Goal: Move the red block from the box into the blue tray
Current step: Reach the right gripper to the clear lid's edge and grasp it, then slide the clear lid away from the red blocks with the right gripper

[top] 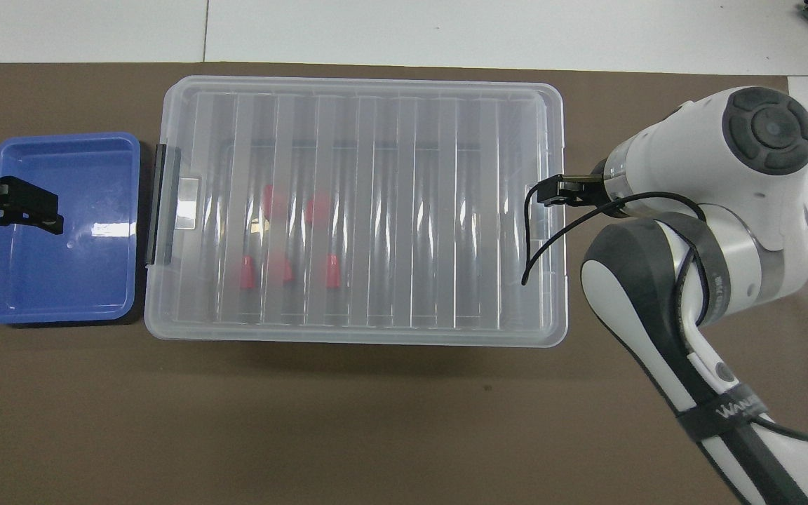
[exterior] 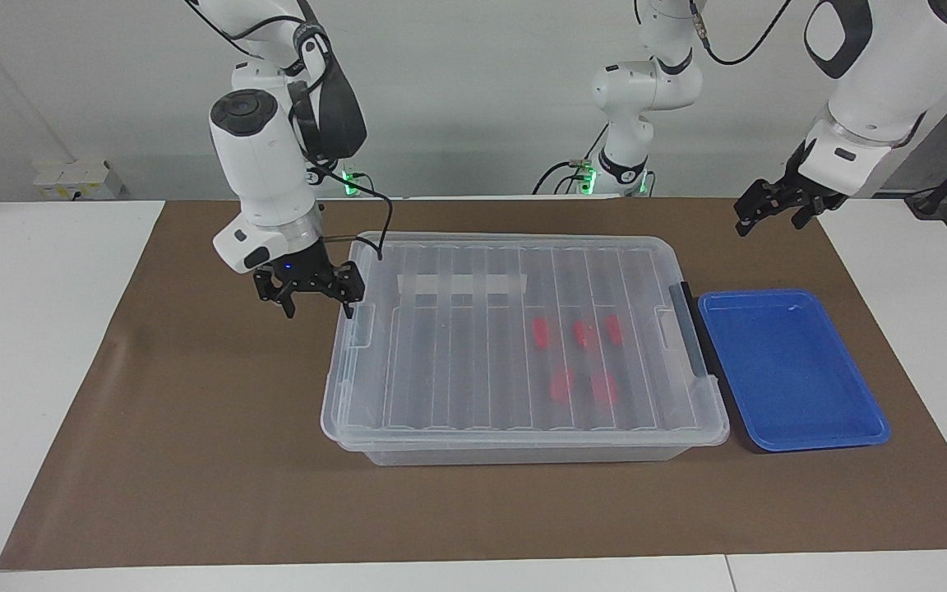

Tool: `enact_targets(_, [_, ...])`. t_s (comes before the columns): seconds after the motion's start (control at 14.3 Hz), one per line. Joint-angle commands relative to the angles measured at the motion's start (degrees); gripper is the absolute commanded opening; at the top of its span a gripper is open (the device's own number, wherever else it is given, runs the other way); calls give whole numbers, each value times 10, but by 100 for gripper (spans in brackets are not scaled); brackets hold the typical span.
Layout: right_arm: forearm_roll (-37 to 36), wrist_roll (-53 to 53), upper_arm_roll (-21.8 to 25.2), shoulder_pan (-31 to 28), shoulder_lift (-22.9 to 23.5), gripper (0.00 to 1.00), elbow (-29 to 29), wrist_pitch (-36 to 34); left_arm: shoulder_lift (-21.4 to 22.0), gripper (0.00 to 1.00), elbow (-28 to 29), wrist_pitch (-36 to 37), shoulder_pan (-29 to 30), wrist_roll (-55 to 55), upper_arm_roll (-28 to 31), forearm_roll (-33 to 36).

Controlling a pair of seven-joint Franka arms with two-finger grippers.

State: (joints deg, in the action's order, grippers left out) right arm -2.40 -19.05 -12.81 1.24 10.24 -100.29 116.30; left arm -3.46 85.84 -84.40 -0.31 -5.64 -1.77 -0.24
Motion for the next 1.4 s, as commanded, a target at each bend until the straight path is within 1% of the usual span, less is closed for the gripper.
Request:
enact_targets(0.0, [-12, -6, -5, -2, 2, 100, -12, 9, 13, 100, 13, 6, 3, 0, 1, -6])
enact_targets(0.21, [-13, 26, -5, -2, -1, 100, -24, 8, 14, 100, 13, 6, 3, 1, 1, -6])
enact_targets(0.42, [-14, 54, -1, -3, -1, 100, -24, -1, 14, 100, 13, 6, 3, 1, 1, -6])
enact_targets(0.63, [-14, 104, 9, -10, -1, 100, -24, -10, 13, 100, 13, 6, 3, 1, 1, -6])
enact_targets(0.98, [-14, 187, 44, -10, -1, 100, -21, -10, 14, 100, 13, 6, 3, 1, 1, -6])
enact_targets(1.33, [-14, 335, 99, -10, -2, 100, -14, -35, 14, 100, 13, 6, 3, 0, 1, -6])
